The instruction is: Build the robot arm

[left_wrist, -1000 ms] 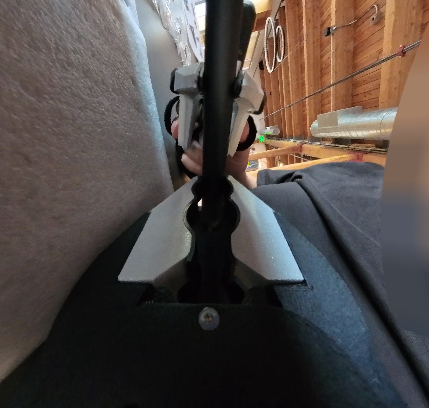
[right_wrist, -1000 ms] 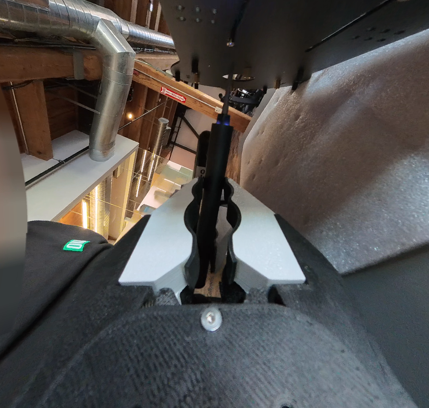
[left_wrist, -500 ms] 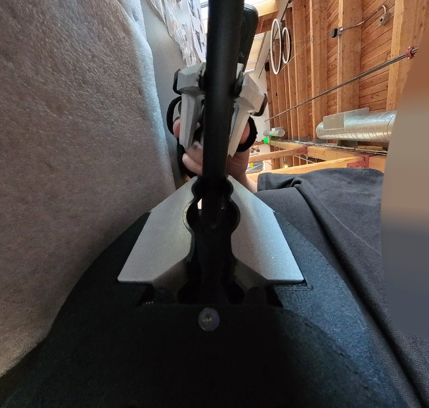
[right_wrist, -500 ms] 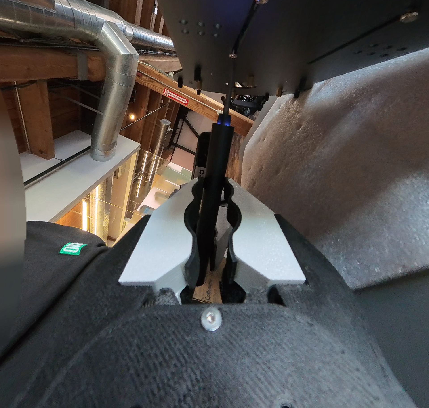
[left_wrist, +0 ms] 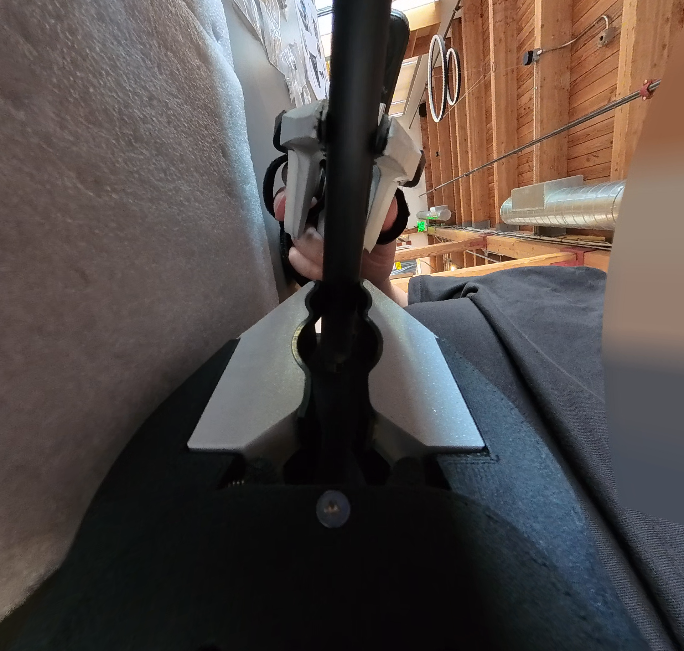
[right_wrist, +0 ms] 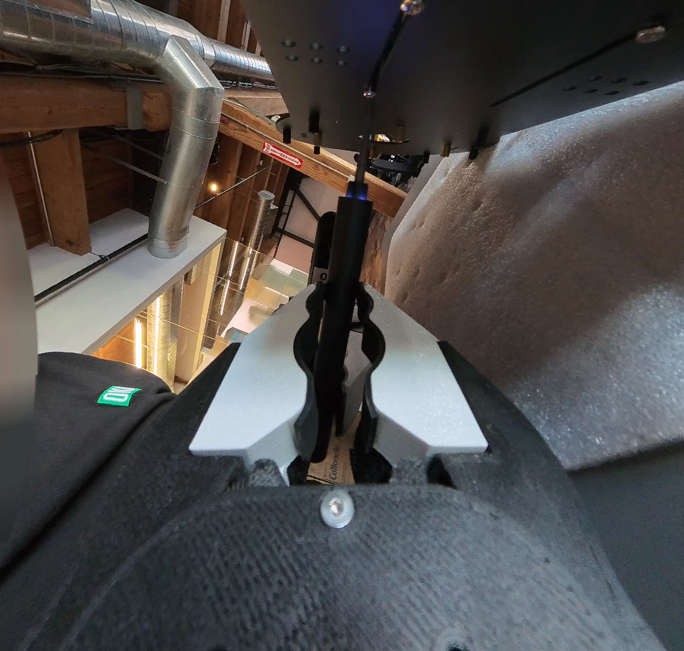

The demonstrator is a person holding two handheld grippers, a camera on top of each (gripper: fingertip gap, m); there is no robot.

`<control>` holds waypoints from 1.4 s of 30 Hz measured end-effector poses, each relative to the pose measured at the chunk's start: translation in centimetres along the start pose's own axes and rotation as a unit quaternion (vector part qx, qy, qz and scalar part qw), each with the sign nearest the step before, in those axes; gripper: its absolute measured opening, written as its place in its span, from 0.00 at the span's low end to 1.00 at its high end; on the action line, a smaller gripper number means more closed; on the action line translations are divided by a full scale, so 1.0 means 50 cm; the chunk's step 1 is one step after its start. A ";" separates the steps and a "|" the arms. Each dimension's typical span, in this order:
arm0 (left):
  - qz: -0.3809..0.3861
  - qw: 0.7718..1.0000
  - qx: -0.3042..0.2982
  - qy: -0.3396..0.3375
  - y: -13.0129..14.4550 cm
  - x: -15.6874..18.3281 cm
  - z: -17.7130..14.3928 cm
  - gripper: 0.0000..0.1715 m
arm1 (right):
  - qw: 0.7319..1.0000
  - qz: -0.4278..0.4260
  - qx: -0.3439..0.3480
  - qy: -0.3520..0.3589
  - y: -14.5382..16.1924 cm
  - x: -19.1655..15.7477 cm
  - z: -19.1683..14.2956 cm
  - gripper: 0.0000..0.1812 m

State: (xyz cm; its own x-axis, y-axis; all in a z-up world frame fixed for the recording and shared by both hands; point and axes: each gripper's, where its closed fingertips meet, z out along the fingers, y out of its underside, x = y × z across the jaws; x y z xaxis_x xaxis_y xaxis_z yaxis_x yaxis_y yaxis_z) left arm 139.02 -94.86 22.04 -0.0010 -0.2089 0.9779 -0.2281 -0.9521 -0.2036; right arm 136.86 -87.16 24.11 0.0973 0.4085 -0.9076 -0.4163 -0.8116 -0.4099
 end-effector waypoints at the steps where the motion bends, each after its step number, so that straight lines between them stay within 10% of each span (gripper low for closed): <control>1: 0.000 1.000 -0.001 -0.001 0.001 0.000 0.001 0.10 | 1.000 0.000 -0.001 0.000 0.001 0.000 0.000 0.09; 42: -0.002 1.000 0.003 0.000 -0.003 0.002 0.000 0.10 | 1.000 -0.003 0.009 -0.005 -0.005 -0.003 -0.003 0.10</control>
State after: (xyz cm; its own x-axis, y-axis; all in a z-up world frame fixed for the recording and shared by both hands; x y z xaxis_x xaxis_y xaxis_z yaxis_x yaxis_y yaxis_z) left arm 139.07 -94.75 22.18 -0.0008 -0.2058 0.9786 -0.2215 -0.9543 -0.2008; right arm 137.07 -87.09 24.33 0.0900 0.4172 -0.9043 -0.4321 -0.8018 -0.4129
